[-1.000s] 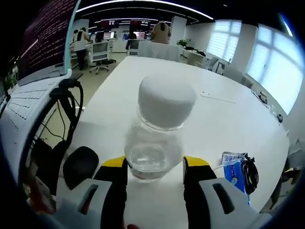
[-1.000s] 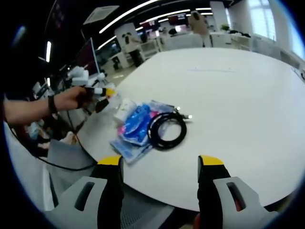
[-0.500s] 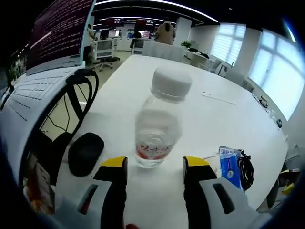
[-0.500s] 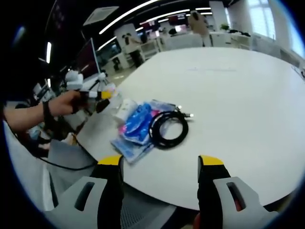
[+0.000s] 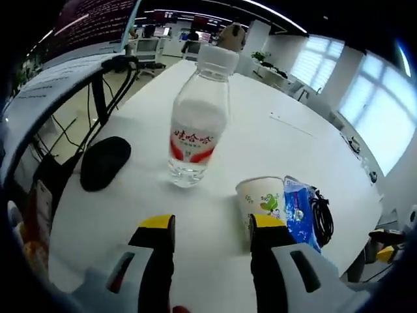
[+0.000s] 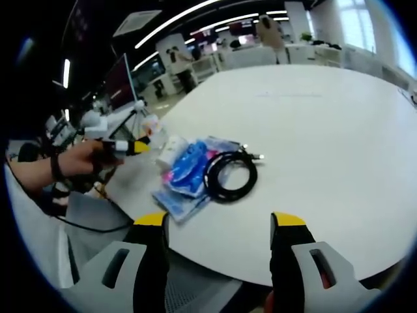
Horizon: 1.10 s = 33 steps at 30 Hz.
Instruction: Arrange the tabletop items into an orderly group along one side of the table until the central work area is clear of visible clutter.
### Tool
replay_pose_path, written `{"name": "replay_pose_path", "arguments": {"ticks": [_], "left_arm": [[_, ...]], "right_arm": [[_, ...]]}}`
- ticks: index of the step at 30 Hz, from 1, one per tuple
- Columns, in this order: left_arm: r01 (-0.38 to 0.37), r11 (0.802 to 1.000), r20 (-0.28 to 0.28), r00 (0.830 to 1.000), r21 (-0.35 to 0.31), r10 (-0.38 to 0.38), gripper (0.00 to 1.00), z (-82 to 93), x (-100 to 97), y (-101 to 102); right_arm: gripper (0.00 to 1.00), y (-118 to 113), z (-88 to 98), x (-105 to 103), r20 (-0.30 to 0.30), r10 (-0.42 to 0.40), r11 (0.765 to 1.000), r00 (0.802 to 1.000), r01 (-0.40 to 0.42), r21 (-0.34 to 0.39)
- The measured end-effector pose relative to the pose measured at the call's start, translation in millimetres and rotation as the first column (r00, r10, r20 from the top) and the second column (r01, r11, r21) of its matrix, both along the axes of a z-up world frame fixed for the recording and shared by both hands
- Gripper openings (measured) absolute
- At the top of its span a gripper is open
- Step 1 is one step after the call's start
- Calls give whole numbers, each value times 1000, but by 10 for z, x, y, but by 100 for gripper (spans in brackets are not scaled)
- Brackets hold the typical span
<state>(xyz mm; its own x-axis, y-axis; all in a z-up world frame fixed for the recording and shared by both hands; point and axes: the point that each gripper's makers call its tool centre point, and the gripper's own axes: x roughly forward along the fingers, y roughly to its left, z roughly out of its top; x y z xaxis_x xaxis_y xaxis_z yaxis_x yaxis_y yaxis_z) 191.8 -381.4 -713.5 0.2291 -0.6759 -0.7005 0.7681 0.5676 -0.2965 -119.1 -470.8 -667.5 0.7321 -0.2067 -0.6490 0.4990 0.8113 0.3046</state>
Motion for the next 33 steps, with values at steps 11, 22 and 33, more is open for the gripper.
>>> {"name": "replay_pose_path", "arguments": {"ticks": [11, 22, 33], "left_arm": [[-21, 998, -131, 991, -67, 12, 46, -22, -273, -98], [1, 995, -197, 980, -98, -20, 49, -21, -428, -295], [59, 995, -212, 974, -76, -74, 53, -92, -549, -437]], "right_arm": [[61, 19, -6, -8, 3, -4, 1000, 1000, 4, 3], [61, 34, -21, -21, 2, -8, 1000, 1000, 8, 8], [61, 29, -23, -21, 3, -9, 1000, 1000, 9, 9]]}}
